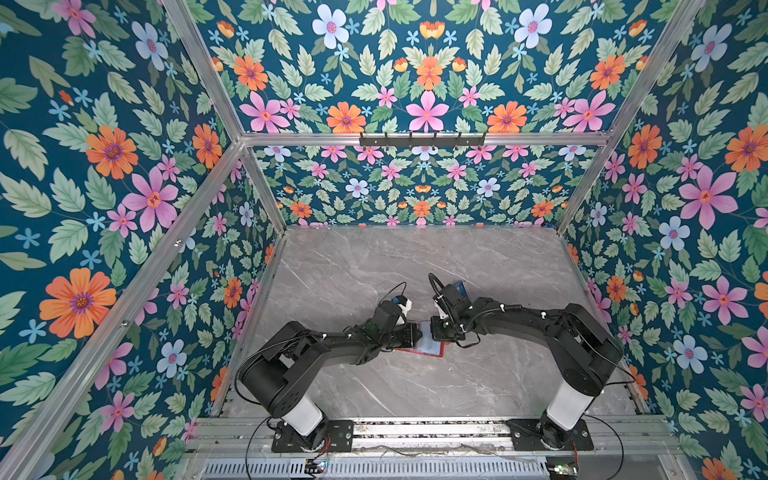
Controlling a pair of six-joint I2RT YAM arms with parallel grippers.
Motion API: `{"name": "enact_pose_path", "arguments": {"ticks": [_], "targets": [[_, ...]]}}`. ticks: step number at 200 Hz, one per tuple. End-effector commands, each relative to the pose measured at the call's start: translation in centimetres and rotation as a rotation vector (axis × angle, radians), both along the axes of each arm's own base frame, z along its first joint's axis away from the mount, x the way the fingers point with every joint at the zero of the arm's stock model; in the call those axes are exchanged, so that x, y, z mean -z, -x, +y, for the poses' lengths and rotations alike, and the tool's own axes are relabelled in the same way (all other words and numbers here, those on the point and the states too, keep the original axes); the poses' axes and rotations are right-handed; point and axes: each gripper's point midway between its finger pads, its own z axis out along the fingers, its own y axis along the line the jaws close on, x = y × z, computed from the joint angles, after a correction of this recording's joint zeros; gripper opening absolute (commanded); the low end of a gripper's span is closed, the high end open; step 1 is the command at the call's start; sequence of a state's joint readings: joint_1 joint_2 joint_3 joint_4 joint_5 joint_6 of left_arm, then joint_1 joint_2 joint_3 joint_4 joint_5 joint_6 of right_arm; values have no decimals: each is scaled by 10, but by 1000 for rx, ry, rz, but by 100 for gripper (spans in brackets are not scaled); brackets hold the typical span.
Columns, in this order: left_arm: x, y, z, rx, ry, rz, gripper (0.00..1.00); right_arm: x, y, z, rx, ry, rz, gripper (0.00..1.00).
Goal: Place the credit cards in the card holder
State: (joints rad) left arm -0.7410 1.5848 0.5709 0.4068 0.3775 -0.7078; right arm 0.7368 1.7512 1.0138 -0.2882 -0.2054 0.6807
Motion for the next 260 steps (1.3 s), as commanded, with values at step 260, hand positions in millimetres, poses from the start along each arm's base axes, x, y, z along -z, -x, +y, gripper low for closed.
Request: {"name": "enact_pose_path", "arguments": {"ticks": [260], "targets": [[5,-4,47,-113,-200,-90,23,-8,-12,28,-132,32,-32,33]]}}
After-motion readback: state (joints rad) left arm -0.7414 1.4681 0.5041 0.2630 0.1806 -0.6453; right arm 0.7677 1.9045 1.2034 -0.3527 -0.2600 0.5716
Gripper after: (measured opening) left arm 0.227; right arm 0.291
